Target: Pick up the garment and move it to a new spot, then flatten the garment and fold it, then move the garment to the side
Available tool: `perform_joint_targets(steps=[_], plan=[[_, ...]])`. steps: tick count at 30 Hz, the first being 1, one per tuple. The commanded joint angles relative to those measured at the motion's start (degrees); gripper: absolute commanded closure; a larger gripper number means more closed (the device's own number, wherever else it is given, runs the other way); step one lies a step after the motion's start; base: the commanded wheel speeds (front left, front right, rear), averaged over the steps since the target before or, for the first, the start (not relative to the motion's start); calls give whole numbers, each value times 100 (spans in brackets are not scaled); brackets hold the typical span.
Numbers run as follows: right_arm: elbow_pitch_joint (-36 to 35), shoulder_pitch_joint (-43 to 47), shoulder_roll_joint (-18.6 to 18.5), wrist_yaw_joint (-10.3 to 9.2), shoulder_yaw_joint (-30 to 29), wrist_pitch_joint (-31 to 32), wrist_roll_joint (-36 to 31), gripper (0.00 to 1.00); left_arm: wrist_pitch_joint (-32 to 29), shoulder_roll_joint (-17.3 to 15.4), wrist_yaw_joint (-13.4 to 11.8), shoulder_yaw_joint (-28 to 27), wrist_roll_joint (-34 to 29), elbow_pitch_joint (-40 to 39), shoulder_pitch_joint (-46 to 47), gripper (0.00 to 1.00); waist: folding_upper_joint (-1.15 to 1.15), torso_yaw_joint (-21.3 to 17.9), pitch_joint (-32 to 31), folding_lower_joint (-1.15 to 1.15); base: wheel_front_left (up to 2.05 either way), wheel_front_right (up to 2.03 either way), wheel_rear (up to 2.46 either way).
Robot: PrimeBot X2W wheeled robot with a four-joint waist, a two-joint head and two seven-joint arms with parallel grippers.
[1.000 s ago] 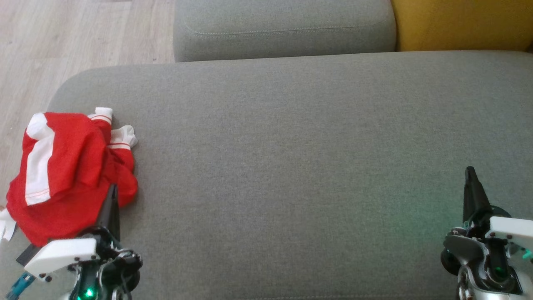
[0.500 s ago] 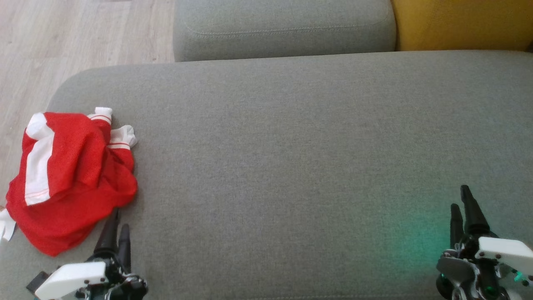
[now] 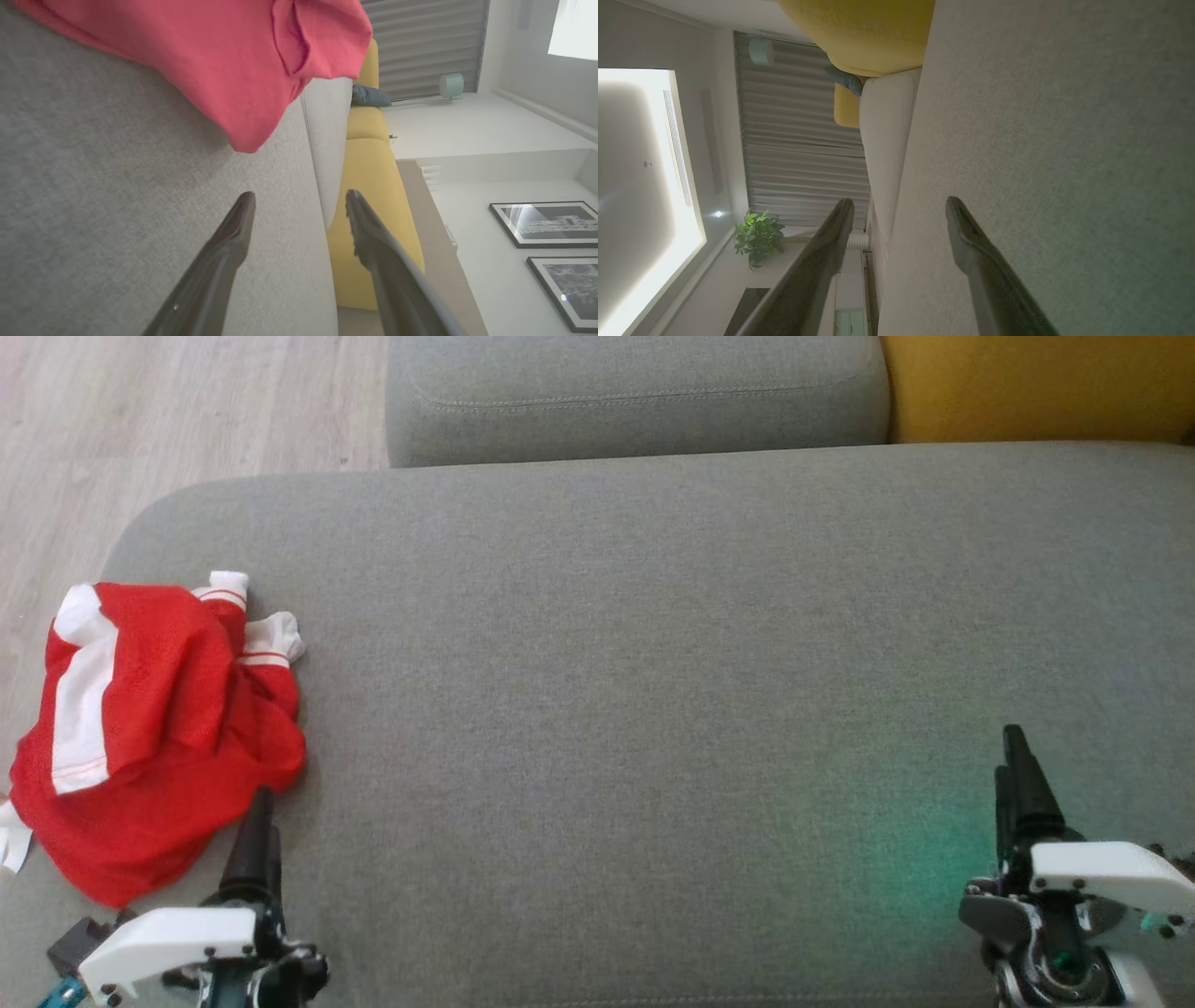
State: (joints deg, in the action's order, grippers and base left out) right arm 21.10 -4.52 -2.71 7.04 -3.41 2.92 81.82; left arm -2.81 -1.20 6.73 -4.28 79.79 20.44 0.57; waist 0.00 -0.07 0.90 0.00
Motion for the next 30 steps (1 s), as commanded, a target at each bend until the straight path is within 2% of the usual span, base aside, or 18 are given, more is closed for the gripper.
perform_joint_targets(steps=[1, 30], plan=[[-147, -347, -127, 8, 81, -55, -147, 0, 58, -47, -4, -14, -151, -206, 313, 0, 0, 1, 3, 0, 0, 0, 0], [467, -789, -123, 19, 778, -544, -2325, 0, 544, -103, -277, 355, -2564, -52, 505, 0, 0, -23, 80, 0, 0, 0, 0]])
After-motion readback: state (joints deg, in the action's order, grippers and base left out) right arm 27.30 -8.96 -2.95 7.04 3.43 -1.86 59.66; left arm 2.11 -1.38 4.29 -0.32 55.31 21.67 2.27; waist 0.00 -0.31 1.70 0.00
